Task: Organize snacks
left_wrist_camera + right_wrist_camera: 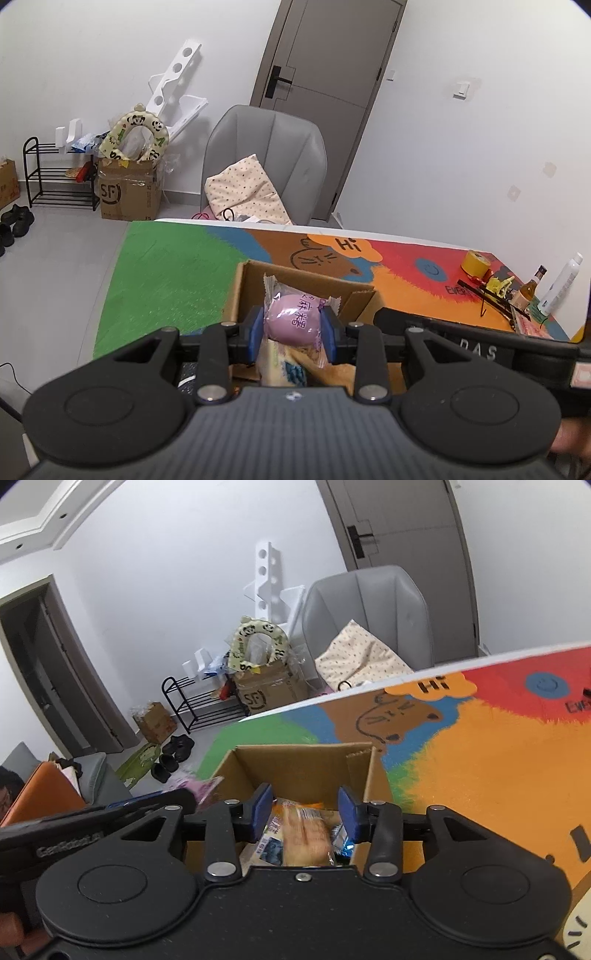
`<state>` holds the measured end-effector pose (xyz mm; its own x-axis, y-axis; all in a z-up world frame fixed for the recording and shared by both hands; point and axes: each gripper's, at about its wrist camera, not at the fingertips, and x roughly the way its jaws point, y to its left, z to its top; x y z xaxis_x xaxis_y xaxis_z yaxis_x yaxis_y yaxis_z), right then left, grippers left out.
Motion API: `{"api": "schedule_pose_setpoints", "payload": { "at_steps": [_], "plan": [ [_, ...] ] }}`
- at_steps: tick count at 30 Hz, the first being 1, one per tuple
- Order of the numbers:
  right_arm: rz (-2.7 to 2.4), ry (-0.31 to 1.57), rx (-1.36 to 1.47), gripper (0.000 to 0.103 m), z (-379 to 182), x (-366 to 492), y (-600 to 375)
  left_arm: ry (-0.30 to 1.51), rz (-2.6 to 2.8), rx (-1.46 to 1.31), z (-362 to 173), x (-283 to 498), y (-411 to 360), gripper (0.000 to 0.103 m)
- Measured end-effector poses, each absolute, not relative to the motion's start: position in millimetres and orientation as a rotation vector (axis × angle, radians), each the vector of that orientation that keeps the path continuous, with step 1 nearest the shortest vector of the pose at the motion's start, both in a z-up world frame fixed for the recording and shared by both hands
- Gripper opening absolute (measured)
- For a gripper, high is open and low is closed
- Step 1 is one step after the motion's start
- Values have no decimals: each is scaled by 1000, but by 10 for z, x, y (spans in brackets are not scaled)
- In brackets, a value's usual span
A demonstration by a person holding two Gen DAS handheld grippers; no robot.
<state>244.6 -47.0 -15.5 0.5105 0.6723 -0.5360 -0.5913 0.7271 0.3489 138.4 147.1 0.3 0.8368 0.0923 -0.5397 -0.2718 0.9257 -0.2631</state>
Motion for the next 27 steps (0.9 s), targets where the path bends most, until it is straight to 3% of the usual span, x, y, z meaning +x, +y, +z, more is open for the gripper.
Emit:
{"api": "schedule_pose_setpoints", "payload": {
  "at_steps": [3, 8, 13, 19, 24, 27],
  "plan": [
    [740, 702, 134, 54, -201, 2462, -484, 566, 193, -340, -38, 1343, 1493, 32],
    [719, 711, 153, 58, -251, 2466, -551, 596, 183, -335, -90, 1288, 1504, 32],
    [709, 707, 159, 61, -249, 2451, -599, 596, 172, -313, -39, 1226, 1453, 40],
    [706, 697, 153, 70, -248, 2408, -680, 596, 184, -294, -33, 1224, 1383, 57],
    [692, 694, 149, 82, -251, 2352, -783, 585, 207, -272, -50, 1218, 1320, 80],
    [678, 699, 153, 89, -260, 2321, -863, 591, 212, -261, -62, 1220, 1288, 86]
  ]
}}
